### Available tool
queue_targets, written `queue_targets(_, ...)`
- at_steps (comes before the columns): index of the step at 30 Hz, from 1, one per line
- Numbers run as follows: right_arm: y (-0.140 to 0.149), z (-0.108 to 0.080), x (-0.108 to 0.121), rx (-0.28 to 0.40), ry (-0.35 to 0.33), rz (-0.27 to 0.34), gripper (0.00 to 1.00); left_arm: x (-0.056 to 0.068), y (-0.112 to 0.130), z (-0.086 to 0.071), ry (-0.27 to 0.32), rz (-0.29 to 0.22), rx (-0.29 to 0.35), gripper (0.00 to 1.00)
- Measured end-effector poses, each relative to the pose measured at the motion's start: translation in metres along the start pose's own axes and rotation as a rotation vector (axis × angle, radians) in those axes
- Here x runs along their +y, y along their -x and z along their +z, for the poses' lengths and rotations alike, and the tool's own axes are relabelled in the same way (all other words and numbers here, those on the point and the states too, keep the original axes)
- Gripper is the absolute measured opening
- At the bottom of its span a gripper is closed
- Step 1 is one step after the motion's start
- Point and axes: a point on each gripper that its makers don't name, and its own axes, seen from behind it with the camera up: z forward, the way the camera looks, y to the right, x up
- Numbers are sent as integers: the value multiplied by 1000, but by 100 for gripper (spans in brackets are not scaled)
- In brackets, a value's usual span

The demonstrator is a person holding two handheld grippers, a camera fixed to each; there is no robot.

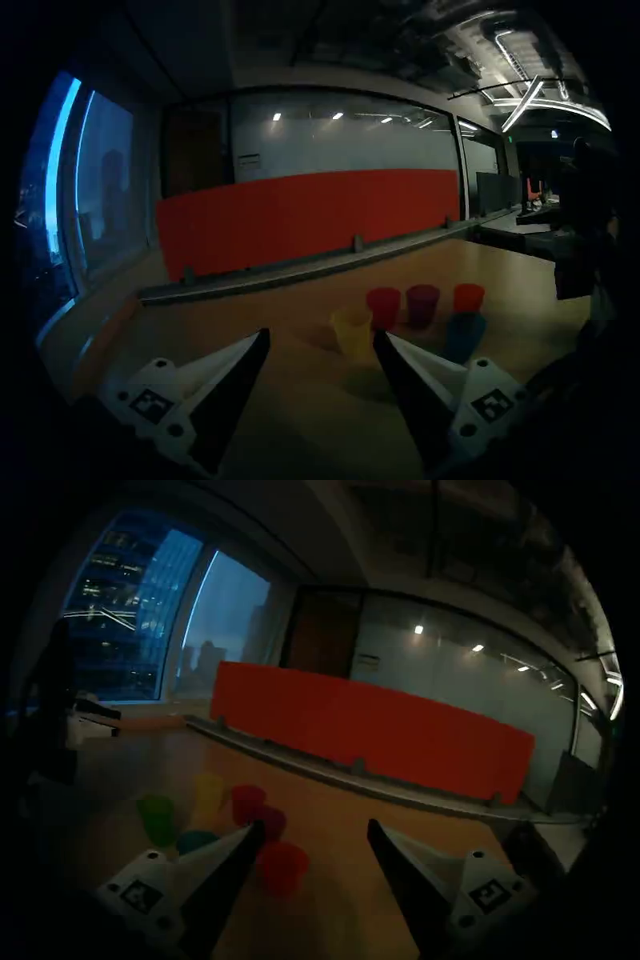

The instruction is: Pour water

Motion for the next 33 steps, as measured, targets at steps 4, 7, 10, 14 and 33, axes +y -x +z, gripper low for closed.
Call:
queue_targets(4,1,-1,15,10,85,32,100,-5,-7,-1,-37,-12,32,96)
queue_targets(7,0,-3,26,25,145,51,100,-8,-11,-2,-64,-24,54,96)
queue_targets(10,-1,-4,37,43,205,68,100,-12,-14,-3,-89,-38,78,96)
queue_targets(14,-3,-7,50,67,278,86,100,-16,-16,-4,-123,-51,103,96)
queue_targets(33,3,-13,53,92,347,179,100,-36,-12,-3,-257,-12,180,96)
